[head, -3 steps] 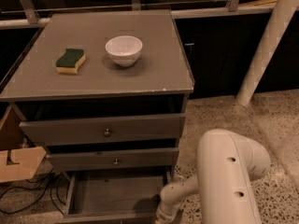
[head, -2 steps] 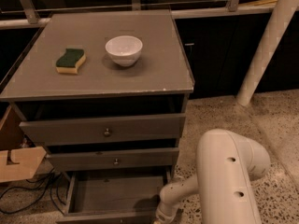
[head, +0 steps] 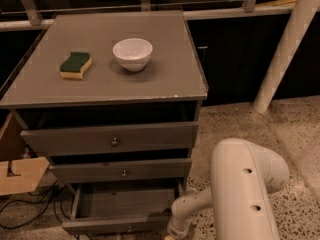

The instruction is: Close bottom drawer

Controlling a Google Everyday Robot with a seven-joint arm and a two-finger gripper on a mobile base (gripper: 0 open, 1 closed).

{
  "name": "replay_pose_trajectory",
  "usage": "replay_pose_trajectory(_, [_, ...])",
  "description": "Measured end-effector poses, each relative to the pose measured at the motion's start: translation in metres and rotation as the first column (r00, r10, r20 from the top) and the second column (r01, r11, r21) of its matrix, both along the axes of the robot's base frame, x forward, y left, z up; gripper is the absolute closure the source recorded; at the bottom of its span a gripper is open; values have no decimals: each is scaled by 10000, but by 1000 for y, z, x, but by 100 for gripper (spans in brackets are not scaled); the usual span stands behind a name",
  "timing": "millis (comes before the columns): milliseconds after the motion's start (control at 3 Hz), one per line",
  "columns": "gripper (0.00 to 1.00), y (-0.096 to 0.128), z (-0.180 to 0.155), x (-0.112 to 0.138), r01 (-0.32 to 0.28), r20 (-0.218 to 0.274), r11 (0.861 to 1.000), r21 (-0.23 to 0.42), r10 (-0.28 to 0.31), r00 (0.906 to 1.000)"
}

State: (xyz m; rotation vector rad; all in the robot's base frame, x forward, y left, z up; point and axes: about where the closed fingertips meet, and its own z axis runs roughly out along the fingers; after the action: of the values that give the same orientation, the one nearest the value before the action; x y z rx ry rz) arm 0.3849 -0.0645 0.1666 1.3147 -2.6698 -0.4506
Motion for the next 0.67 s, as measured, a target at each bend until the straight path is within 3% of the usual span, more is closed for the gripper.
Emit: replay_pose_trajectory(667, [50, 0, 0, 0, 0, 0, 10000, 0, 0, 10000])
